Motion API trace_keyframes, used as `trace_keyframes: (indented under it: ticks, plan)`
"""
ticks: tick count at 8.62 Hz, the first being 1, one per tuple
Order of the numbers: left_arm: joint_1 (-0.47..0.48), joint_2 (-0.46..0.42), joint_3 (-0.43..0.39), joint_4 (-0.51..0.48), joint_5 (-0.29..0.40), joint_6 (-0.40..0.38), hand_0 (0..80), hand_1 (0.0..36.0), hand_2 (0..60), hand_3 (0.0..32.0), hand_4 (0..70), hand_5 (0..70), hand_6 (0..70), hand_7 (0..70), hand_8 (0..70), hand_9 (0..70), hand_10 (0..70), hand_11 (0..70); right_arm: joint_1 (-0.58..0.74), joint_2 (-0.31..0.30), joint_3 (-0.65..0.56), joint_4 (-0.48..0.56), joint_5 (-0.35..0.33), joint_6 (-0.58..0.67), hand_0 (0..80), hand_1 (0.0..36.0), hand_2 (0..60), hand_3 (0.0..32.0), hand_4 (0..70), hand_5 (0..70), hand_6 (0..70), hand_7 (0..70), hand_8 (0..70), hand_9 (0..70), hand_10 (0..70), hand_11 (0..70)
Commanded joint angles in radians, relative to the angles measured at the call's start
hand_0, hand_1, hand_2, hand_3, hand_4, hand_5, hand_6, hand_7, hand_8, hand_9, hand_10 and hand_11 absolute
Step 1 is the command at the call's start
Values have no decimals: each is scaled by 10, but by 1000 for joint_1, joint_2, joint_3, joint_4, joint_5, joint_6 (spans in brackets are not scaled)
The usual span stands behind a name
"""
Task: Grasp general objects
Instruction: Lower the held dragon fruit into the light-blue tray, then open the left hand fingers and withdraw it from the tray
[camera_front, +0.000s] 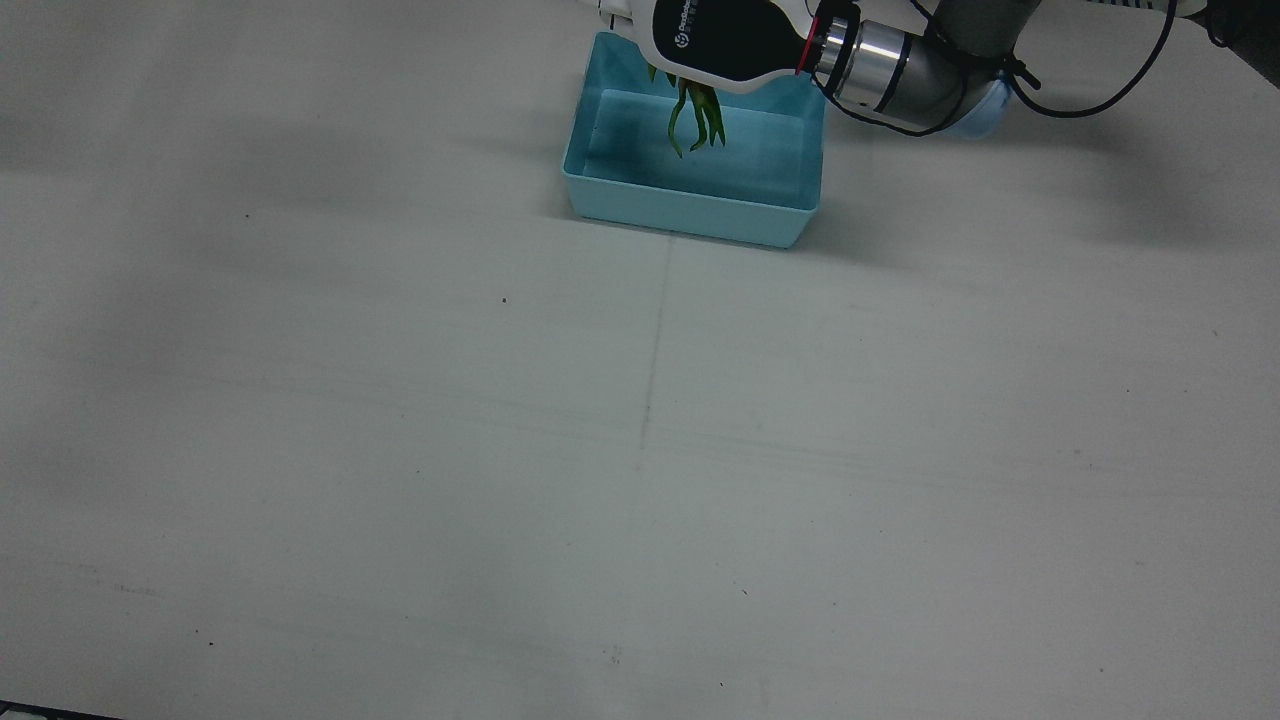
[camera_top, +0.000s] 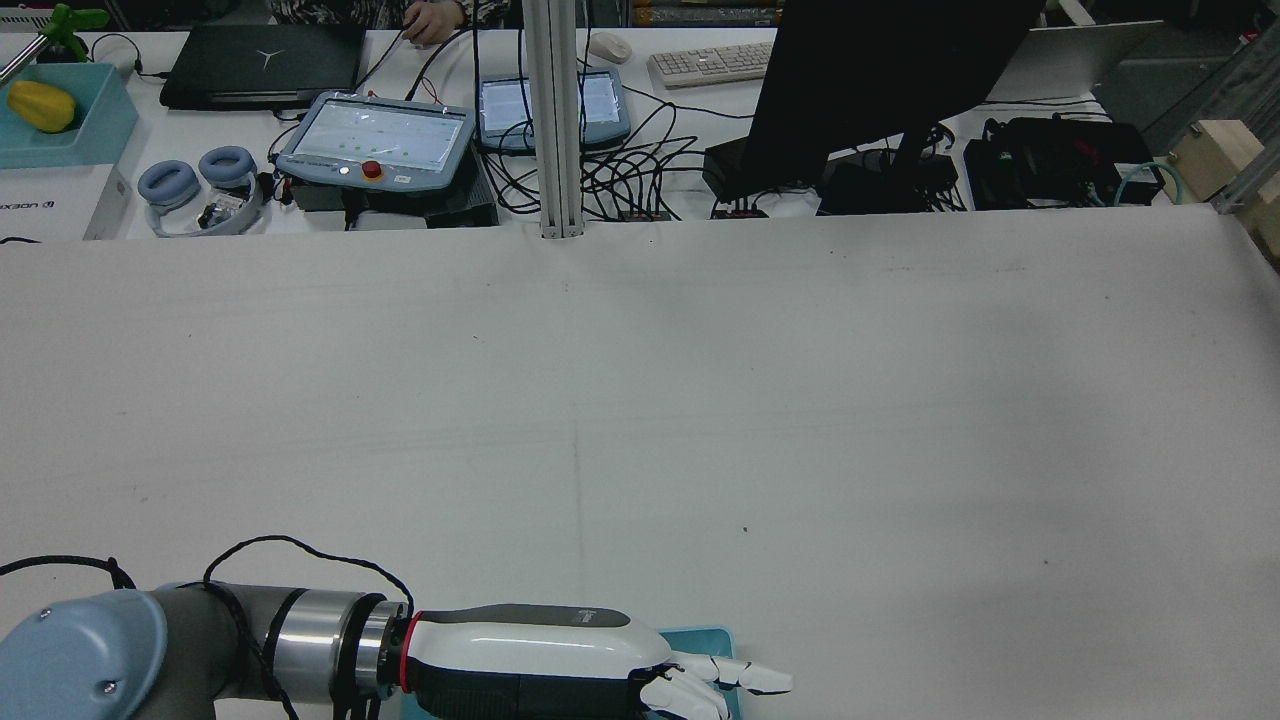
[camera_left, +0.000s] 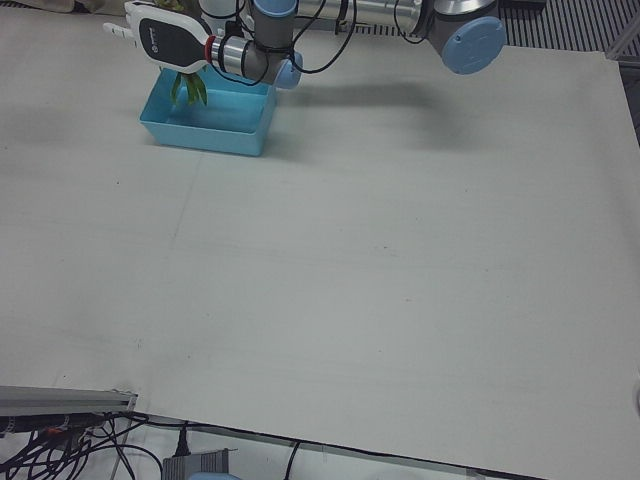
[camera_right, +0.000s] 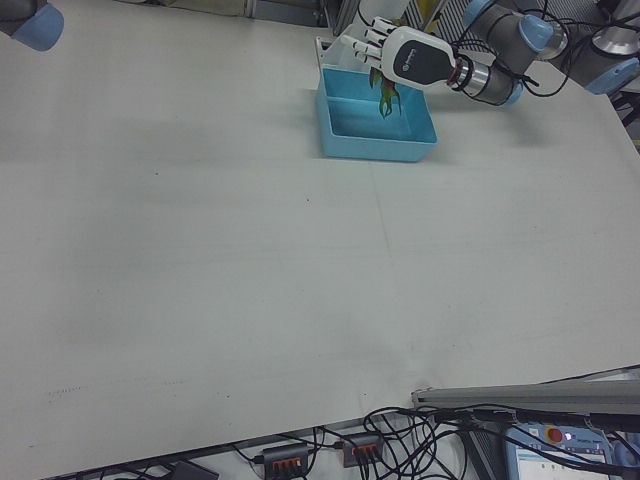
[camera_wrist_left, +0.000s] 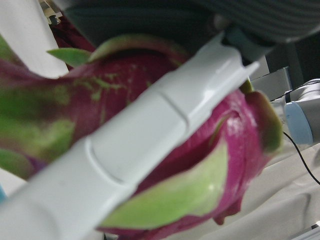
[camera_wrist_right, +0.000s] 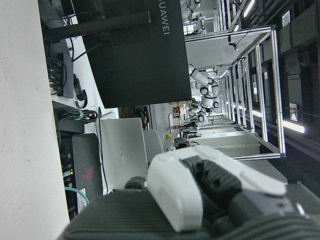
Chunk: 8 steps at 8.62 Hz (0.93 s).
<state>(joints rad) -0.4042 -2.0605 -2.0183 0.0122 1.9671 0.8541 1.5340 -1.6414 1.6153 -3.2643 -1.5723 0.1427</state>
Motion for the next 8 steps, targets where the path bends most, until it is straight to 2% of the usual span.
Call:
trace_keyframes:
  ticks: [1, 2, 3, 4, 5, 6, 7, 8]
  plan:
    - [-22, 39, -17, -1, 1, 0, 800, 360, 600, 0, 0, 700, 164, 562, 22, 98, 35, 113, 0, 0, 0, 0, 0, 0, 0, 0, 0, 0, 0, 0, 0, 0, 0, 0, 0, 0]
    - [-22, 46, -16, -8, 0, 0, 800, 360, 600, 0, 0, 700, 140, 575, 18, 101, 0, 43, 0, 0, 2, 0, 0, 0, 0, 0, 0, 0, 0, 0, 0, 0, 0, 0, 0, 0]
    - [-22, 59, -16, -23, -1, 2, 800, 360, 600, 0, 0, 700, 118, 583, 13, 102, 0, 14, 0, 0, 0, 0, 0, 0, 0, 0, 0, 0, 0, 0, 0, 0, 0, 0, 0, 0]
    - [-25, 65, -14, -24, -1, -6, 800, 360, 600, 0, 0, 700, 110, 615, 12, 109, 0, 21, 0, 0, 2, 0, 0, 0, 0, 0, 0, 0, 0, 0, 0, 0, 0, 0, 0, 0]
    - [-86, 88, -1, 17, -22, -7, 800, 360, 600, 0, 27, 700, 178, 700, 25, 134, 28, 103, 0, 0, 2, 0, 0, 0, 0, 0, 0, 0, 0, 0, 0, 0, 0, 0, 0, 0]
    - [-161, 121, 6, 34, -63, -10, 800, 360, 600, 0, 128, 700, 293, 700, 48, 160, 57, 141, 0, 0, 0, 0, 0, 0, 0, 0, 0, 0, 0, 0, 0, 0, 0, 0, 0, 0]
    - [-241, 125, 53, 29, -65, -41, 800, 360, 600, 0, 186, 700, 351, 700, 60, 165, 77, 170, -1, 0, 0, 0, 0, 0, 0, 0, 0, 0, 0, 0, 0, 0, 0, 0, 0, 0]
    - [-314, 125, 122, -3, -65, -68, 800, 360, 600, 0, 179, 700, 358, 700, 61, 166, 59, 142, 0, 0, 0, 0, 0, 0, 0, 0, 0, 0, 0, 0, 0, 0, 0, 0, 0, 0]
